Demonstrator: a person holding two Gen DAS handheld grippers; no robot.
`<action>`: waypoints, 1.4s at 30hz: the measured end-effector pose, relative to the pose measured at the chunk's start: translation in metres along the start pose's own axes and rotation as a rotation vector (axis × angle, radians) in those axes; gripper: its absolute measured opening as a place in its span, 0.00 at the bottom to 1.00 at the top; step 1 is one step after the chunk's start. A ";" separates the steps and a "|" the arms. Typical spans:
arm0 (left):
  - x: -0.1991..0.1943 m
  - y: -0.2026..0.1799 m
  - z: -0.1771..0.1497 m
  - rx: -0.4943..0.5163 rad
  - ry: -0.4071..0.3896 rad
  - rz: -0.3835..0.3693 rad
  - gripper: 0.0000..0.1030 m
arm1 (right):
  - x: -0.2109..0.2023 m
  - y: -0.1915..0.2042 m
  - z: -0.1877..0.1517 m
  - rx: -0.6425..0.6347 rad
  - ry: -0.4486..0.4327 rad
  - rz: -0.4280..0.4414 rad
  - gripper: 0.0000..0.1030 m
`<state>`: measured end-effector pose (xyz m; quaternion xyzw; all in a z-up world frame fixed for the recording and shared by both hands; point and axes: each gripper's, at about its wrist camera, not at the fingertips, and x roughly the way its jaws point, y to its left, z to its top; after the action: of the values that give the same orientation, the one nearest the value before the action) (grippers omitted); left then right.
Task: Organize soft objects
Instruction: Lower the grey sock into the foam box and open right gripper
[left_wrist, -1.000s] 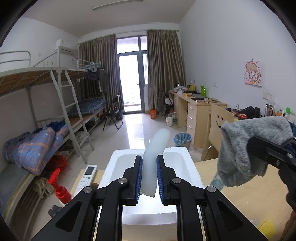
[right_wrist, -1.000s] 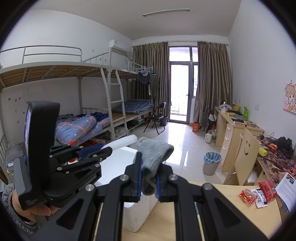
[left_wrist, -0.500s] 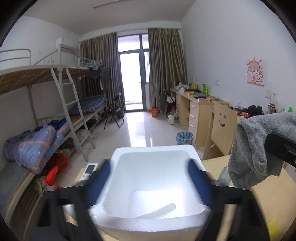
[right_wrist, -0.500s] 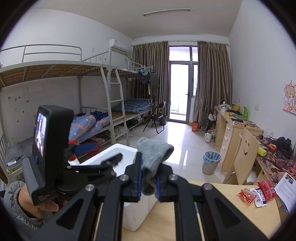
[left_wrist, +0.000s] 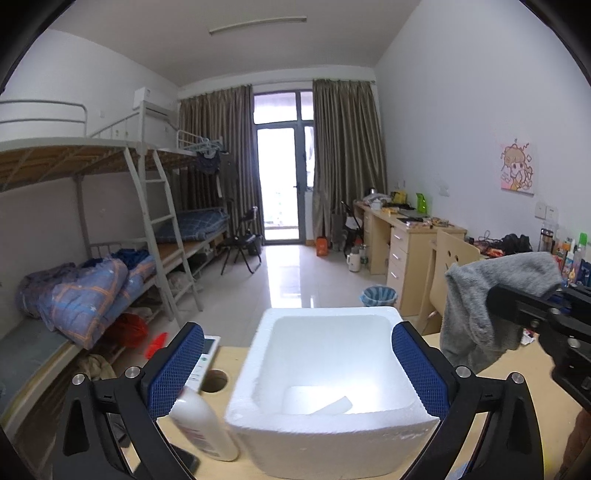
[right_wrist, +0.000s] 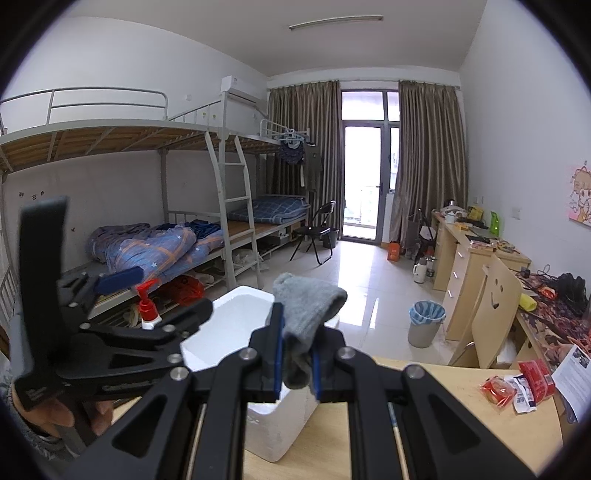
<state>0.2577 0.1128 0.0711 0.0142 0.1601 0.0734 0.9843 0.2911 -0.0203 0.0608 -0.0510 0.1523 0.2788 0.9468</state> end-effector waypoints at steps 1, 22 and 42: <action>-0.003 0.002 0.000 0.000 -0.006 0.009 0.99 | 0.002 0.001 0.000 -0.002 0.002 0.004 0.15; -0.028 0.043 -0.012 -0.012 -0.031 0.123 0.99 | 0.041 0.031 0.006 -0.047 0.036 0.107 0.15; -0.045 0.055 -0.011 -0.042 -0.046 0.123 0.99 | 0.048 0.034 0.005 -0.073 0.052 0.077 0.78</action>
<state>0.2045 0.1603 0.0776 0.0048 0.1349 0.1366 0.9814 0.3124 0.0340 0.0497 -0.0869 0.1684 0.3189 0.9286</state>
